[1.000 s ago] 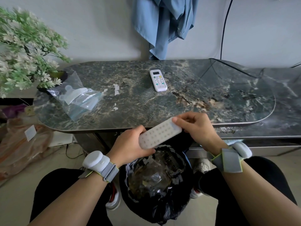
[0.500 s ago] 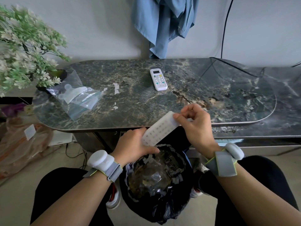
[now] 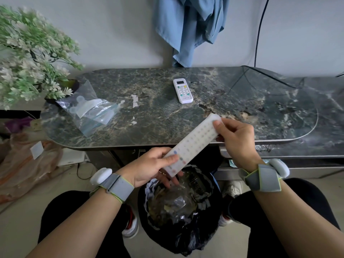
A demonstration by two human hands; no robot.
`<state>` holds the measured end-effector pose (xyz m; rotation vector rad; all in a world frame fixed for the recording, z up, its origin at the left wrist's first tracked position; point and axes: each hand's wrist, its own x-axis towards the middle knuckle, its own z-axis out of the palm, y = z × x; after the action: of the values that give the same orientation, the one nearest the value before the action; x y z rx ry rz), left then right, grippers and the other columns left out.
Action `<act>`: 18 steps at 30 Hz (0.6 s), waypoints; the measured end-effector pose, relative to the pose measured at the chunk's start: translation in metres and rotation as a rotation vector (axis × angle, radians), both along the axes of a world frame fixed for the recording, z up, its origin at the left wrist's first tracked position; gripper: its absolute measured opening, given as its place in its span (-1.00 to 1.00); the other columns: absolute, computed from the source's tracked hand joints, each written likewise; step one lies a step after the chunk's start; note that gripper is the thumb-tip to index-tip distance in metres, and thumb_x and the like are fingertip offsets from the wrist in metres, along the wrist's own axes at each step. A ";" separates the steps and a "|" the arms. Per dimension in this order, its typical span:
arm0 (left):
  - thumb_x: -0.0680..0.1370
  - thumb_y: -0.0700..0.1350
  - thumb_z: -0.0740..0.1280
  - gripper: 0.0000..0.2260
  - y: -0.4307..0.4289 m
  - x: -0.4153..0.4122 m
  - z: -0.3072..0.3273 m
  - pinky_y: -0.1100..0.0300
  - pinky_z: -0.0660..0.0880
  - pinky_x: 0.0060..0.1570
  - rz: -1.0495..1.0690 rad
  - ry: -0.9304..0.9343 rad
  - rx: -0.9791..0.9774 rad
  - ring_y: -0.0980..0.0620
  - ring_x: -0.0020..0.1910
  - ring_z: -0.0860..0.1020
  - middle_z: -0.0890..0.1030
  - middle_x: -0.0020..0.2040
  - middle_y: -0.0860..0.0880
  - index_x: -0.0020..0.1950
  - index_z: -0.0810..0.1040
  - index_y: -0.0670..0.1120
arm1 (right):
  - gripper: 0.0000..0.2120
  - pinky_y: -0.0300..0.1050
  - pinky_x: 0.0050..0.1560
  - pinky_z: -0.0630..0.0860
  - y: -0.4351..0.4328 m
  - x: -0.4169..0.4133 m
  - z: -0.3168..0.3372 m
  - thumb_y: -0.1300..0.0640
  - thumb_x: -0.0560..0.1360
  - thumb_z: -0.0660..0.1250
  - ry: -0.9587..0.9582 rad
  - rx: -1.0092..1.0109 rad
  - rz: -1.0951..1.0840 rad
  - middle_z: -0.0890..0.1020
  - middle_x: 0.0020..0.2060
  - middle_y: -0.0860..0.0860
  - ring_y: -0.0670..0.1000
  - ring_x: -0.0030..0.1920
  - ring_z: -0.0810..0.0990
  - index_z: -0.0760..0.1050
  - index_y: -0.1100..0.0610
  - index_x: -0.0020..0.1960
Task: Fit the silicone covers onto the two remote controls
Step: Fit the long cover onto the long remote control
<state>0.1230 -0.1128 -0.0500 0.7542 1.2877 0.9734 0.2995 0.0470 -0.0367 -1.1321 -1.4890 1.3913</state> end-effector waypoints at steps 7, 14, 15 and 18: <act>0.57 0.09 0.22 -0.64 0.005 -0.003 0.000 0.34 0.20 -0.64 0.350 0.151 0.156 -0.02 -0.64 0.37 0.59 -0.40 -0.22 0.04 0.57 -0.20 | -0.84 -0.24 -0.41 0.54 -0.004 -0.002 0.000 0.15 0.50 0.41 0.052 -0.104 -0.028 0.67 -0.31 0.10 -0.06 -0.41 0.62 0.66 0.26 -0.04; 0.54 0.13 0.25 -0.64 0.007 -0.003 0.000 0.31 0.23 -0.66 0.471 0.232 0.156 -0.02 -0.58 0.43 0.50 -0.51 -0.10 -0.09 0.63 -0.14 | -0.77 0.00 -0.31 0.52 -0.007 -0.002 0.001 0.00 0.46 0.44 -0.144 0.145 -0.114 0.59 -0.44 -0.02 -0.06 -0.41 0.50 0.55 0.10 -0.29; 0.54 0.11 0.27 -0.66 0.007 -0.004 0.001 0.31 0.22 -0.67 0.470 0.246 0.159 -0.01 -0.59 0.44 0.49 -0.52 -0.10 -0.10 0.63 -0.15 | -0.76 -0.04 -0.34 0.47 -0.007 -0.002 0.002 0.00 0.48 0.42 -0.156 0.171 -0.105 0.54 -0.47 -0.06 -0.10 -0.45 0.46 0.52 0.08 -0.30; 0.55 0.06 0.28 -0.70 0.007 -0.008 0.004 0.33 0.19 -0.67 0.462 0.269 0.181 -0.01 -0.60 0.44 0.48 -0.53 -0.10 -0.14 0.61 -0.17 | -0.75 -0.16 -0.34 0.37 -0.004 -0.001 0.002 -0.02 0.51 0.37 -0.165 0.236 -0.075 0.49 -0.48 -0.07 -0.15 -0.49 0.39 0.49 0.08 -0.26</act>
<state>0.1154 -0.1058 -0.0458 0.7596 1.6677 1.4092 0.2987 0.0432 -0.0344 -1.1615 -1.6604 1.0606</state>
